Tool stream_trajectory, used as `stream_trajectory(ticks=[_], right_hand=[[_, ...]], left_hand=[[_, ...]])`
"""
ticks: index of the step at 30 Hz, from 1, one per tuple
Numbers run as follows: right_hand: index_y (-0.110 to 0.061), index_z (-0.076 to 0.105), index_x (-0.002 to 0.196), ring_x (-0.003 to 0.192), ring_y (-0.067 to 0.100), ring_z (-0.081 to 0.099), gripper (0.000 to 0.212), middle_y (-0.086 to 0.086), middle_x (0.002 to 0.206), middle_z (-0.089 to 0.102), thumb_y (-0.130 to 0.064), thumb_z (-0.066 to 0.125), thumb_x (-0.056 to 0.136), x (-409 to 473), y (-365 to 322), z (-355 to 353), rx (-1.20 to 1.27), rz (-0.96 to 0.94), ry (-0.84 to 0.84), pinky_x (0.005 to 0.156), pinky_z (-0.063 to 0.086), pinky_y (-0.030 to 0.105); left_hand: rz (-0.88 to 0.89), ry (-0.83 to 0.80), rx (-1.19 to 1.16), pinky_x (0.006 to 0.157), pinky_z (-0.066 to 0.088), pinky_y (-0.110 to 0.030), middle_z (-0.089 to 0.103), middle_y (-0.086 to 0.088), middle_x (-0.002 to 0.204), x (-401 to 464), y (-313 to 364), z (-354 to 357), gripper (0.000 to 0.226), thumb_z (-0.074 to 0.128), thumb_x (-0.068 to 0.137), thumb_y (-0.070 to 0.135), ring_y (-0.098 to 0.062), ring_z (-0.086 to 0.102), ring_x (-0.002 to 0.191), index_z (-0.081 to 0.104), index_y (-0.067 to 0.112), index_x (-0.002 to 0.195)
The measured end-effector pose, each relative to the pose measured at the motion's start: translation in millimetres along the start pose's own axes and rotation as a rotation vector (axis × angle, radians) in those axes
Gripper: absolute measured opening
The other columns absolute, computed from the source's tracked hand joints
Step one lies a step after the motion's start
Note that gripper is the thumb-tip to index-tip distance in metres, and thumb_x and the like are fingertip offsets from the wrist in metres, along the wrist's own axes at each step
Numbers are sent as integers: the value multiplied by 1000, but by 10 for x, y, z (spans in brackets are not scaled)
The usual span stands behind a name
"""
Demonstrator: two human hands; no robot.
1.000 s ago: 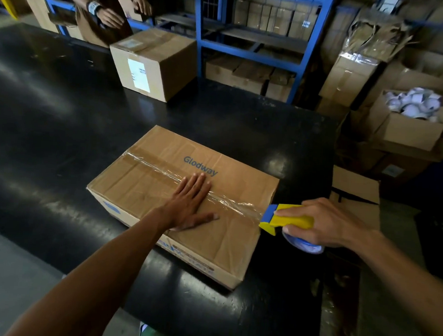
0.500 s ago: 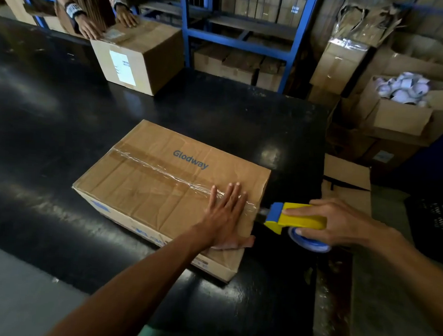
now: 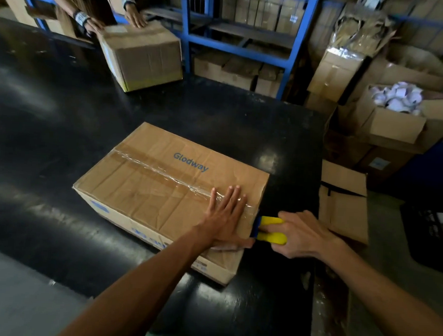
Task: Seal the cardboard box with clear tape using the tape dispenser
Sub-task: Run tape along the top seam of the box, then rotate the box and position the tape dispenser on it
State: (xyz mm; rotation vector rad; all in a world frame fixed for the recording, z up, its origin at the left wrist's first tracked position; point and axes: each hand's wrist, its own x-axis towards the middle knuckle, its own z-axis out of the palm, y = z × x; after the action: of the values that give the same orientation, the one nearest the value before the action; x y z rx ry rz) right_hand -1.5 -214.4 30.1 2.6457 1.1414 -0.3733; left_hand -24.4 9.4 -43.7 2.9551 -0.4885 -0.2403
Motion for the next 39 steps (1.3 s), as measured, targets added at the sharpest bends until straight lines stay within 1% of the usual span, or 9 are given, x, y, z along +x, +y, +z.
stream_trajectory(ticks=[4, 8, 10, 14, 20, 29, 34, 37, 39], right_hand=[[-55, 46, 136, 112, 26, 57, 50, 4, 129, 53, -56, 55, 86, -118, 261, -98, 172, 224, -3, 91, 46, 33], [-28, 72, 119, 79, 3, 64, 31, 2, 93, 71, -32, 67, 88, -241, 383, -209, 539, 386, 170, 62, 38, 6], [-33, 73, 115, 68, -5, 64, 31, -10, 82, 72, -26, 74, 85, -237, 332, -215, 948, 494, 359, 61, 43, 7], [-39, 74, 111, 91, 12, 70, 33, -6, 99, 77, -24, 76, 81, -79, 16, -350, 1512, 600, 649, 73, 50, 26], [-21, 75, 108, 97, 19, 62, 42, 4, 102, 70, -38, 68, 71, 241, -509, -723, 1980, 553, 765, 83, 43, 34], [-19, 72, 117, 58, 1, 59, 38, -6, 76, 69, -15, 68, 79, 466, -1247, -928, 1913, 586, 878, 58, 43, 18], [-23, 74, 116, 76, 2, 67, 37, -3, 97, 76, -10, 70, 81, 256, -1575, -902, 1778, 665, 946, 64, 48, 13], [-26, 72, 119, 98, 13, 70, 41, -4, 106, 76, -15, 73, 79, 51, -1727, -859, 1688, 641, 974, 81, 53, 26], [-29, 69, 122, 103, 14, 69, 47, -6, 109, 75, -20, 73, 76, -105, -1817, -815, 1600, 594, 970, 85, 55, 30]], left_hand=[[-344, 52, -298, 119, -18, -53, -15, -13, 165, 115, 156, -119, 127, 19, 72, 95, -25, -18, 152, -6, 4, 156], [-438, 36, -212, 117, -16, -61, -17, -19, 164, 165, 257, -157, 122, 25, 77, 88, -31, -22, 150, -8, 0, 155], [-400, 11, -233, 118, -13, -60, -16, -21, 164, 173, 218, -164, 122, 31, 79, 86, -33, -21, 150, -7, -1, 155], [-236, -56, -204, 122, -9, -53, -12, -26, 163, 150, 20, -218, 125, 51, 79, 78, -39, -14, 151, -4, -5, 155], [224, -187, 42, 121, 0, -57, -8, -16, 166, -289, -620, -334, 125, 67, 76, 70, -34, -6, 153, -1, 3, 157], [516, -36, 131, 117, -1, -66, -1, 3, 168, -759, -1035, -1, 109, 61, 79, 69, -32, -4, 153, 2, 26, 159], [535, -50, 135, 118, 0, -65, 3, 0, 168, -720, -1080, -31, 104, 60, 84, 66, -34, -3, 153, 0, 27, 158], [544, -56, 99, 120, -1, -62, 4, -4, 168, -738, -1049, -55, 107, 62, 83, 65, -33, -2, 153, -1, 23, 158], [470, -190, -208, 122, 2, -59, 10, -7, 167, -791, -1031, -147, 108, 65, 80, 63, -29, 4, 153, 6, 20, 159]])
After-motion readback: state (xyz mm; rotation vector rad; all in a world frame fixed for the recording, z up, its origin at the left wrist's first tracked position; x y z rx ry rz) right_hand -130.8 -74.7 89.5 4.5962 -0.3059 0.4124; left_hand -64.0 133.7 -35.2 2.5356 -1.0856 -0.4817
